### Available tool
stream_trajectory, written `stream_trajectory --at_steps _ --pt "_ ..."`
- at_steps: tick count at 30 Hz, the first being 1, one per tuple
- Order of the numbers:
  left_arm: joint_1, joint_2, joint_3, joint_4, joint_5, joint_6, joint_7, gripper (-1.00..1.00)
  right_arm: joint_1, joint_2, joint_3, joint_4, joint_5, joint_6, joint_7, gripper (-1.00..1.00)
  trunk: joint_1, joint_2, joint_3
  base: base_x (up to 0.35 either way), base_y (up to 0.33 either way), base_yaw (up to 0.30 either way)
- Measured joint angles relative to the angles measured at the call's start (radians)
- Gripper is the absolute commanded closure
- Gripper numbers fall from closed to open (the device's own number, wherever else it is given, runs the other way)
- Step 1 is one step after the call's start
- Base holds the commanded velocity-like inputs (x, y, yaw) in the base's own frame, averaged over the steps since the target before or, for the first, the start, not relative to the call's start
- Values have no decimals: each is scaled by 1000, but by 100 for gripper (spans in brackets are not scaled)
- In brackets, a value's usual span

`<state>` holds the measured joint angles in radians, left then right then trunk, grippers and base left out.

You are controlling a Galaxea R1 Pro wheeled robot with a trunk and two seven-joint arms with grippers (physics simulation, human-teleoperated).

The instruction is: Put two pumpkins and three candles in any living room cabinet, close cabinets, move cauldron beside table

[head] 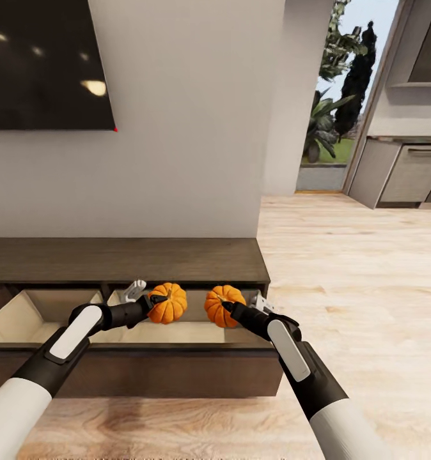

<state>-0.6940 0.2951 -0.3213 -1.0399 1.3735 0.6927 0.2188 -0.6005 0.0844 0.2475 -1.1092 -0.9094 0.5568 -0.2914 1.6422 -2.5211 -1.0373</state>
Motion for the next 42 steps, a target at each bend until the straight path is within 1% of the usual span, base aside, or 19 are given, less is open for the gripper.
stream_trajectory --at_steps 2,3,4,6,8,10,13,19,20,22,24,29,32,36,42 --pt "0 0 0 0 1 0 2 100 -3 0 0 2 2 1 -15 100 1 0 -8 0 0 0" --pt "0 0 0 0 1 0 5 100 -5 0 0 3 4 2 -39 100 1 -1 -12 0 0 0" --pt "0 0 0 0 1 0 7 100 -9 2 0 4 6 2 -75 100 1 -1 -12 0 0 0" --pt "0 0 0 0 3 -1 9 100 -13 5 1 4 -4 0 -97 100 1 -1 -12 0 0 0" --pt "0 0 0 -1 2 -1 11 100 -15 7 1 4 -4 1 -110 100 1 -1 -12 0 0 0" --pt "0 0 0 -1 2 0 12 100 -16 8 1 5 -4 1 -114 100 1 -1 -12 0 0 0" --pt "0 0 -2 -1 1 0 14 100 -17 9 1 5 -3 2 -121 100 3 -1 -23 0 0 0" --pt "0 0 -2 -4 3 0 17 100 -18 9 3 5 -3 2 -124 100 3 -2 -23 0 0 0" --pt "0 0 -2 -3 3 0 18 100 -18 9 10 5 -5 2 -124 100 3 -2 -23 0 0 0" --pt "0 0 -2 -2 1 0 21 100 -18 11 24 5 -5 2 -125 100 4 -2 -31 0 0 0" --pt "0 0 -2 -1 -1 1 41 100 -21 14 35 5 -4 1 -134 100 4 -2 -39 0 0 0" --pt "0 0 1 -5 3 1 95 100 -27 17 44 5 -3 1 -154 100 4 -2 -39 0 0 0" --pt "0 0 1 -6 4 1 107 100 -27 17 45 5 -3 1 -156 100 4 -2 -39 0 0 0" --pt "0 0 0 -5 4 2 122 100 -27 17 46 5 -3 2 -158 100 6 -3 -54 0 0 0" --pt "0 0 1 -8 6 2 146 100 -28 17 50 5 -4 1 -158 100 6 -3 -54 0 0 0"
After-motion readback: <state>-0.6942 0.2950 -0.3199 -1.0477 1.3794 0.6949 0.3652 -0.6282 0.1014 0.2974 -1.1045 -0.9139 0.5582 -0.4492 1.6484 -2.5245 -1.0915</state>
